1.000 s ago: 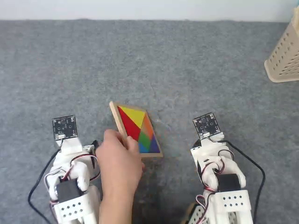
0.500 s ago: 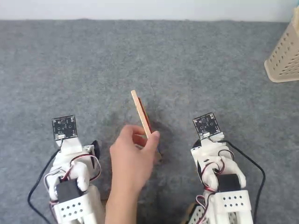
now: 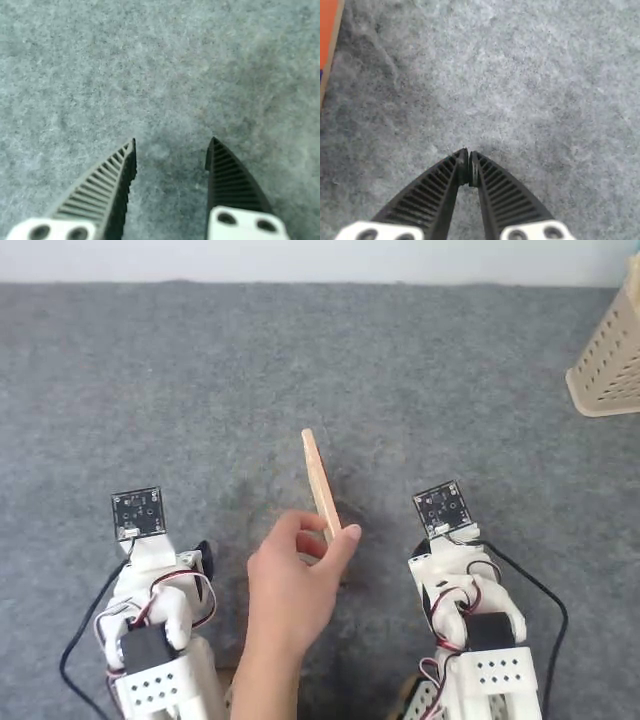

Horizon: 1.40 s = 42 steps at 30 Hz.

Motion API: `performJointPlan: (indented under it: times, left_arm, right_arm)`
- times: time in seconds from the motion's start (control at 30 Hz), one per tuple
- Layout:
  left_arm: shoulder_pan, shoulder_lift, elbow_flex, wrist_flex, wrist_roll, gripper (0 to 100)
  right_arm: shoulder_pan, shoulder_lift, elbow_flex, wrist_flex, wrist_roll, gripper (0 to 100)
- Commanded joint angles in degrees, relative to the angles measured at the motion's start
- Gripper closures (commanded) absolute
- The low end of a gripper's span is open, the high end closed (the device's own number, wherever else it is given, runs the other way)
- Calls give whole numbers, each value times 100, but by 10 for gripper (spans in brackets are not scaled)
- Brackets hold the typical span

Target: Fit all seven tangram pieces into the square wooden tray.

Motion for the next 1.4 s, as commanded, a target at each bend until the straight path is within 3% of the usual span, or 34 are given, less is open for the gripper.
performJointPlan:
  times: [0.0,1.37]
  left_arm:
    - [26,-97,-75,35,-35,784]
    - [18,-97,-75,35,-35,784]
  right_arm:
    - [-48,-154,97,84,53,991]
    - [-233,-154,97,84,53,991]
